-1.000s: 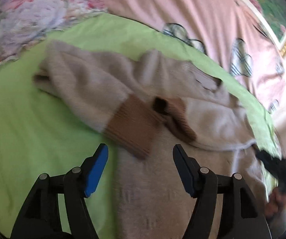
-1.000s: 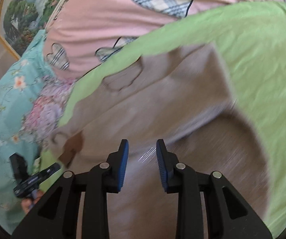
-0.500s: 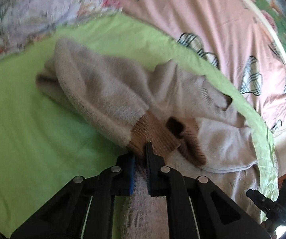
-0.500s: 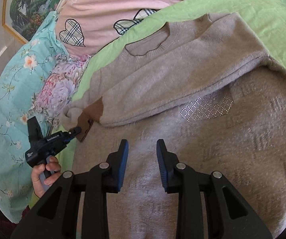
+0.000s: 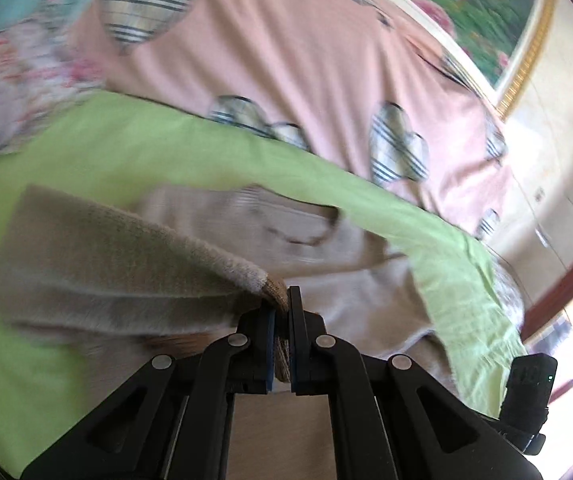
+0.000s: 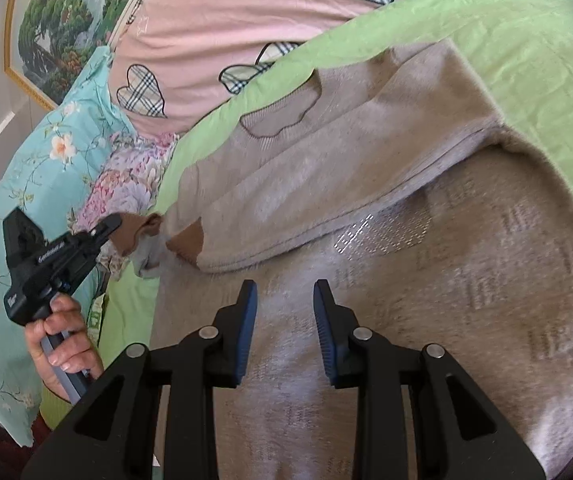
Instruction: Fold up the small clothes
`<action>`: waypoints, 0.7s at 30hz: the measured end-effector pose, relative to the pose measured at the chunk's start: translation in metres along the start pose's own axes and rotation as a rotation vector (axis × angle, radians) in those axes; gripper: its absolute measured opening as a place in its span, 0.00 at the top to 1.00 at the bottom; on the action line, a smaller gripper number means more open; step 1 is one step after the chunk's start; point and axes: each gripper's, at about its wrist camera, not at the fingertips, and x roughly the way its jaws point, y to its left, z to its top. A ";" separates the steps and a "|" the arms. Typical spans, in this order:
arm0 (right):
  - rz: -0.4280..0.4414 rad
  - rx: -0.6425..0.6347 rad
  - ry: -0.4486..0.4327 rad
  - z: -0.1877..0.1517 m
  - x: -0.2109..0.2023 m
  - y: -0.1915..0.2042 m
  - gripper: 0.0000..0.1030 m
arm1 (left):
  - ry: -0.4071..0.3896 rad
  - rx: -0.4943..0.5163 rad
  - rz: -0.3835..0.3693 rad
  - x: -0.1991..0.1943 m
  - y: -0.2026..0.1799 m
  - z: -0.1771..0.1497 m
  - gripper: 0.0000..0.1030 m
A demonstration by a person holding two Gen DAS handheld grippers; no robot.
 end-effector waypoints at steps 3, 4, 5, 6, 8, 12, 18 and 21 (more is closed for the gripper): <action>-0.019 0.010 -0.031 0.002 -0.011 -0.007 0.70 | 0.062 0.040 -0.082 0.038 -0.034 -0.002 0.97; -0.025 0.015 -0.038 0.003 -0.014 -0.010 0.70 | 0.082 0.048 -0.103 0.048 -0.042 -0.003 0.97; -0.031 0.022 -0.042 0.004 -0.016 -0.013 0.70 | 0.109 0.059 -0.132 0.064 -0.054 -0.006 0.97; -0.038 0.029 -0.048 0.005 -0.018 -0.016 0.70 | 0.124 0.065 -0.143 0.075 -0.060 -0.009 0.97; -0.052 0.044 -0.060 0.007 -0.022 -0.023 0.70 | 0.164 0.071 -0.168 0.097 -0.070 -0.014 0.97; -0.068 0.070 -0.069 0.009 -0.026 -0.032 0.70 | 0.248 0.083 -0.143 0.140 -0.075 -0.027 0.96; -0.080 0.077 -0.056 0.016 -0.020 -0.037 0.64 | 0.279 0.042 -0.133 0.128 -0.052 -0.043 0.77; -0.086 0.051 -0.050 0.020 -0.013 -0.032 0.43 | 0.235 0.066 -0.085 0.092 -0.034 -0.051 0.64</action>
